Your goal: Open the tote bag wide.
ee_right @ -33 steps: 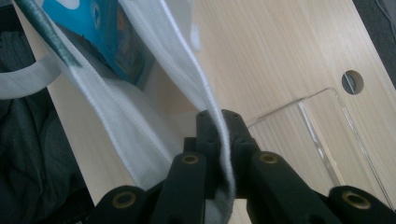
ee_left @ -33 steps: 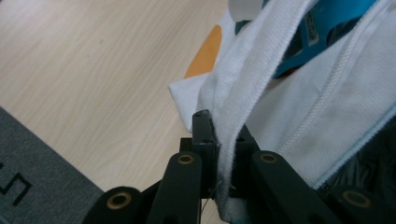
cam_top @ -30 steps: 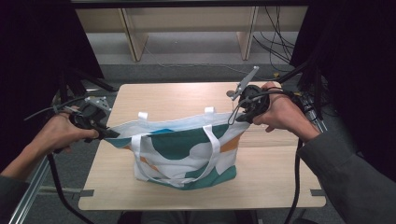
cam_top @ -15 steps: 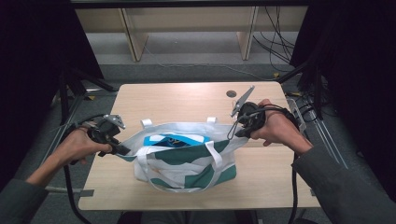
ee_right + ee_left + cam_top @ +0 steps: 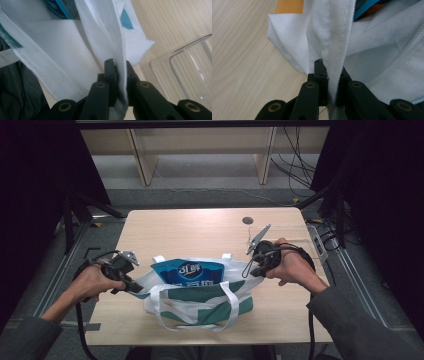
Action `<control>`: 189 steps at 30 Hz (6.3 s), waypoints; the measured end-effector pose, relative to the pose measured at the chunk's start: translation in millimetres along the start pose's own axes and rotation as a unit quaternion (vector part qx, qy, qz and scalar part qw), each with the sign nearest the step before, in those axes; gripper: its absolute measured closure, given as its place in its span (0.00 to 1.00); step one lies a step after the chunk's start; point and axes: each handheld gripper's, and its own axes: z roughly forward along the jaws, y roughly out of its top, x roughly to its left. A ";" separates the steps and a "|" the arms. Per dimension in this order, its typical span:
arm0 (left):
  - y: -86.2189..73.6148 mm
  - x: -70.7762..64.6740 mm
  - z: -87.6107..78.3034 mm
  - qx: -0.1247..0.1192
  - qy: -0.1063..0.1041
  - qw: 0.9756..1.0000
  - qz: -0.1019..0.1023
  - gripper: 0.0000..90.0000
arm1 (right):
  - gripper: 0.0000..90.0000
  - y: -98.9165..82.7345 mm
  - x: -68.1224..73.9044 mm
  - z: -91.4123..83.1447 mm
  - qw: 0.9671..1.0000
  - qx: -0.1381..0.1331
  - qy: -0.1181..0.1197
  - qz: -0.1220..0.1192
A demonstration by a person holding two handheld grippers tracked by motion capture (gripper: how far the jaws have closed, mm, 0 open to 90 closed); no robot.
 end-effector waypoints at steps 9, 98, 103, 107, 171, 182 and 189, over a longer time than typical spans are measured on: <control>-14.3 8.7 32.6 -0.018 -0.011 0.999 -0.028 0.94 | 0.96 -20.1 3.1 31.1 0.999 -0.024 0.008 0.036; 14.5 55.5 55.6 -0.168 0.064 0.974 -0.137 0.55 | 0.67 -8.6 84.7 114.0 0.987 -0.129 0.098 -0.022; 7.8 20.8 29.6 -0.195 0.053 0.975 -0.094 0.52 | 0.61 -12.8 73.7 78.9 0.977 -0.193 0.084 0.010; 1.4 1.4 18.4 -0.195 0.087 0.974 -0.070 0.50 | 0.58 -19.5 58.7 61.7 0.976 -0.214 0.035 0.027; -21.9 -28.1 15.4 -0.197 0.026 0.980 -0.020 0.71 | 0.86 -29.2 39.4 76.0 0.970 -0.225 0.012 0.093; -23.4 29.2 72.4 -0.134 0.075 0.986 -0.064 0.98 | 0.97 -19.6 57.0 109.0 0.985 -0.162 0.017 0.059; -27.6 35.2 88.6 -0.134 0.057 0.986 -0.085 0.99 | 1.00 -15.7 50.0 136.9 0.991 -0.124 0.027 0.051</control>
